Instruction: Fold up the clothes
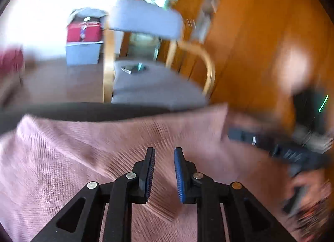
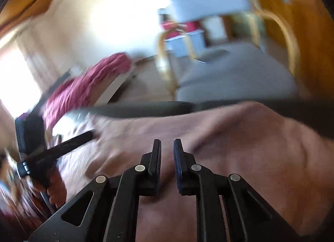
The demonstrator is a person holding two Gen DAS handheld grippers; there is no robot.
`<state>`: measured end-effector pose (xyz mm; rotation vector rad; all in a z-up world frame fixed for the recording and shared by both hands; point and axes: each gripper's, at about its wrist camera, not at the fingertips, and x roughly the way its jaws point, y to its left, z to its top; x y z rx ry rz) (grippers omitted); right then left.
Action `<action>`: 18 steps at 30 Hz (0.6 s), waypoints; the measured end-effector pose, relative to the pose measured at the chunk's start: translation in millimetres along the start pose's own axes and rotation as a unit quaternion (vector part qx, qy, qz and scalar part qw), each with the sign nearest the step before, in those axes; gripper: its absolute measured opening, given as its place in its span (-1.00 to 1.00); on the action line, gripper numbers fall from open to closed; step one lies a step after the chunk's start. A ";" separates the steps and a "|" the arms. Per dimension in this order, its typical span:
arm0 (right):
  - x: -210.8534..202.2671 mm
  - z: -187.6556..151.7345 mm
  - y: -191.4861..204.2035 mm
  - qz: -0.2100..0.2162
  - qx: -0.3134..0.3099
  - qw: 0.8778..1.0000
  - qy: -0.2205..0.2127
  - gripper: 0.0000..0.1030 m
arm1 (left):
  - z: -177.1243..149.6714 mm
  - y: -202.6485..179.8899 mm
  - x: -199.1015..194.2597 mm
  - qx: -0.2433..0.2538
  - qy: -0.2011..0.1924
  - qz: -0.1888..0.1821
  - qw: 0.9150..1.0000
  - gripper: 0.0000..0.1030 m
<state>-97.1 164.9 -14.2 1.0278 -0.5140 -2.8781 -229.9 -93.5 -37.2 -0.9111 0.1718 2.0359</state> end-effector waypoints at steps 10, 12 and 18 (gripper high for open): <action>35.5 -28.7 -3.1 0.008 -0.022 0.995 0.100 -0.84 | -10.6 11.3 6.4 0.012 0.050 -0.014 0.999 -0.62; 36.7 -26.7 -11.4 0.021 -0.011 0.994 0.105 -0.85 | -14.7 13.3 3.2 0.029 0.044 -0.022 0.998 -0.63; 40.7 -25.1 -0.1 -0.019 -0.062 0.992 0.109 -0.85 | -10.4 5.7 6.0 0.055 0.036 0.031 0.997 -0.64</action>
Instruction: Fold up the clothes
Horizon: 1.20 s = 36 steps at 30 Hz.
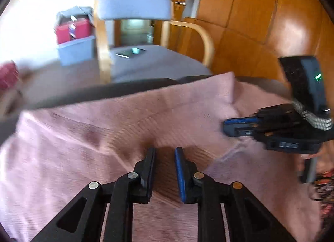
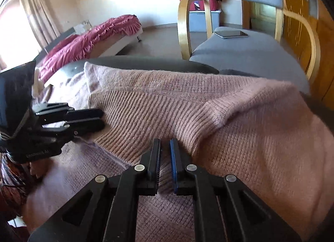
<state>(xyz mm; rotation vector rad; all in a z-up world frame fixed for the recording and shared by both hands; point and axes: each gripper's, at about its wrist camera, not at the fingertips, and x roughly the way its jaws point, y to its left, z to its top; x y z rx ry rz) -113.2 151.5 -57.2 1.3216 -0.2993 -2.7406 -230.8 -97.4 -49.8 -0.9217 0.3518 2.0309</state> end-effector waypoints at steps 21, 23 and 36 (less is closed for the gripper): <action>-1.3 -5.9 30.9 0.036 -0.072 0.997 0.004 -0.73 | -2.2 -2.6 1.9 -0.032 0.007 -0.022 0.999 -0.58; -2.1 -6.3 29.2 0.037 -0.069 0.997 0.007 -0.73 | -3.8 -4.0 2.2 -0.027 0.007 -0.015 0.999 -0.58; -5.9 -6.0 23.6 -0.055 -0.069 0.996 0.002 0.27 | -3.5 -14.7 6.1 -0.018 0.005 0.000 1.000 -0.58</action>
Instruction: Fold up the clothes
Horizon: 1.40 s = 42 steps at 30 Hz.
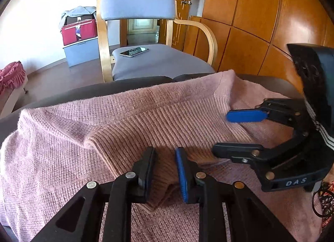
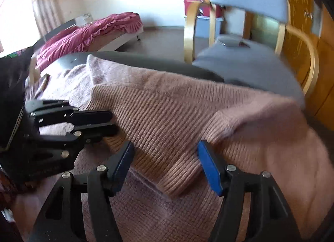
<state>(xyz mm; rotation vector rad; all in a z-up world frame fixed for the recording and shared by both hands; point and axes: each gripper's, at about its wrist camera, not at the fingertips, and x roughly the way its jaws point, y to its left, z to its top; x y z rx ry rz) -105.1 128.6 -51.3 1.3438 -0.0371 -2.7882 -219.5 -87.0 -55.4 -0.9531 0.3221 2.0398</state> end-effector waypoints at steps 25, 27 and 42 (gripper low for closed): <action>-12.7 -2.3 -30.8 -0.036 0.052 0.997 -0.047 -0.22 | -1.2 8.1 -2.9 -0.022 0.000 -0.029 0.999 -0.58; -20.0 -0.7 -26.0 -0.012 0.047 0.996 -0.074 -0.26 | -1.2 8.8 -3.0 -0.023 0.000 -0.033 0.999 -0.58; 9.3 2.2 -19.3 0.006 0.023 0.999 -0.028 -0.45 | -8.6 96.5 -17.0 -0.252 -0.058 -0.050 0.965 -0.65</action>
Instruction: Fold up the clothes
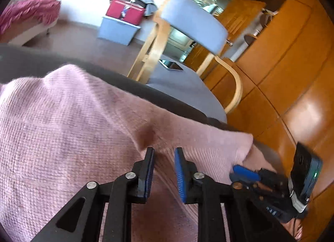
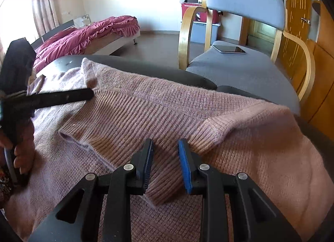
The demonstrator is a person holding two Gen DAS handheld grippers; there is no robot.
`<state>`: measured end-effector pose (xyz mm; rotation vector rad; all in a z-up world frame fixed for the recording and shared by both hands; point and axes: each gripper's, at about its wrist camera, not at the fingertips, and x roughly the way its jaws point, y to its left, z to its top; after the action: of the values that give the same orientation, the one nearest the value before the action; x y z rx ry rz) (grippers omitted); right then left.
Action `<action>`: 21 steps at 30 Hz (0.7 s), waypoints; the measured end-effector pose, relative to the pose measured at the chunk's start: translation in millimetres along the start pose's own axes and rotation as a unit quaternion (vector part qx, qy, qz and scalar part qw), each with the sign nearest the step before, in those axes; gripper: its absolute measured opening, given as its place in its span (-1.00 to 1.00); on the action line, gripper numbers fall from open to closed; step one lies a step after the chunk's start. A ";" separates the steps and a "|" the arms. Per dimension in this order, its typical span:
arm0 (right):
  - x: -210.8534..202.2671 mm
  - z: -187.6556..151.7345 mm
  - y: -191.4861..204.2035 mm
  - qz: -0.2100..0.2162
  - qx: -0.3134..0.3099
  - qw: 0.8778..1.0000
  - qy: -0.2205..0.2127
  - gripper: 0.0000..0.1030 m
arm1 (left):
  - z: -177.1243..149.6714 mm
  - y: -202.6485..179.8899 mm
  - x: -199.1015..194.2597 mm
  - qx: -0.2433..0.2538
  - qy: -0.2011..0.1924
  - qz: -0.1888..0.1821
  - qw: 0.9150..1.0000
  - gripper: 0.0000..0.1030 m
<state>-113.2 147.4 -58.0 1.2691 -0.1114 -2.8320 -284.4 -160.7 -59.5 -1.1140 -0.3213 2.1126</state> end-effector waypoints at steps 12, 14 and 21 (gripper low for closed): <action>-19.1 0.3 -9.0 0.008 0.035 0.999 -0.033 -0.43 | 35.7 -30.7 49.1 0.169 0.003 0.225 0.960 -0.57; -19.9 0.5 -12.8 0.015 0.043 0.998 -0.036 -0.43 | 45.2 -19.2 47.6 0.150 -0.005 0.212 0.966 -0.57; -6.0 -2.4 -27.2 0.055 0.079 0.995 -0.013 -0.42 | 62.5 29.1 35.7 0.060 -0.011 0.174 0.983 -0.58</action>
<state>-107.5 174.7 -57.3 1.2128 -0.4015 -2.7921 -361.4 -150.2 -59.2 -1.1399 -0.0057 2.4149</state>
